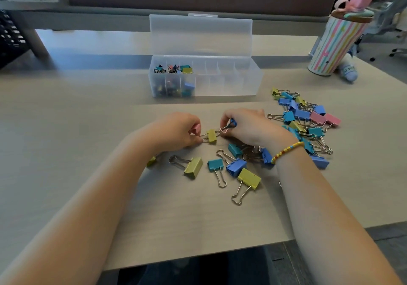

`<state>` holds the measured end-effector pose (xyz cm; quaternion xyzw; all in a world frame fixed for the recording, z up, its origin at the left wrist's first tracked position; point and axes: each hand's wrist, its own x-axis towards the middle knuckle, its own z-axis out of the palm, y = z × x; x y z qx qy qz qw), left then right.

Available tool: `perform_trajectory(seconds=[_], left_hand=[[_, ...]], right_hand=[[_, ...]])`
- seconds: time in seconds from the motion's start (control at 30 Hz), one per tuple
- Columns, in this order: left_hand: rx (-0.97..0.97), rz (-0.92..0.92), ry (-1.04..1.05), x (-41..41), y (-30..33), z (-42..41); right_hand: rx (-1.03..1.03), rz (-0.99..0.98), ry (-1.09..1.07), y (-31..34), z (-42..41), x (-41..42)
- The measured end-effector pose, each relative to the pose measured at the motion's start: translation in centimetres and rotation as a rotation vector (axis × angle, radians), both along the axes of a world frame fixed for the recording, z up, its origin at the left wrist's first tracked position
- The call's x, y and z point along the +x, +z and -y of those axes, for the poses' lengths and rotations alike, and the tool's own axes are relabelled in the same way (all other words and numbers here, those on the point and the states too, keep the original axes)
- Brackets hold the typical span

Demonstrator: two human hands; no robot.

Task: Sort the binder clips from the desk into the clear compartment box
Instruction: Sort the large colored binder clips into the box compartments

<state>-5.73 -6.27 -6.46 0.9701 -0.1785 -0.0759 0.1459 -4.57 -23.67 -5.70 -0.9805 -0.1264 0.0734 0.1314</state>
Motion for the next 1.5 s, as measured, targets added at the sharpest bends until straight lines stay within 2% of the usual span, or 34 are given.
perform_trajectory(seconds=[0.23, 0.37, 0.5, 0.67, 0.83, 1.0, 1.23, 1.5], left_hand=[[0.033, 0.106, 0.058, 0.4, -0.6, 0.0], [-0.212, 0.178, 0.16, 0.6, 0.2, -0.1], [-0.399, 0.238, 0.248, 1.8, 1.4, -0.9], [-0.665, 0.257, 0.341, 5.2, 3.5, -2.0], [-0.619, 0.32, 0.402, 9.4, 4.5, -2.6], [-0.609, 0.31, 0.408, 12.7, 4.4, -2.6], [-0.621, 0.271, 0.396, 16.0, 4.7, -2.3], [-0.595, 0.163, 0.393, 17.6, 3.1, -1.9]], right_hand=[[-0.137, 0.096, 0.067, -0.2, -1.2, 0.1], [-0.03, 0.103, 0.075, 0.6, -1.9, -0.1], [0.254, 0.102, 0.08, 1.2, -2.3, 0.7], [0.393, 0.233, 0.083, 3.1, -2.7, 4.0], [0.519, 0.404, -0.009, 4.1, -2.8, 9.0], [0.381, 0.506, -0.06, 3.7, -2.0, 13.3], [0.152, 0.31, 0.039, 4.5, -3.1, 15.9], [-0.002, 0.0, 0.122, 5.3, -4.1, 18.4]])
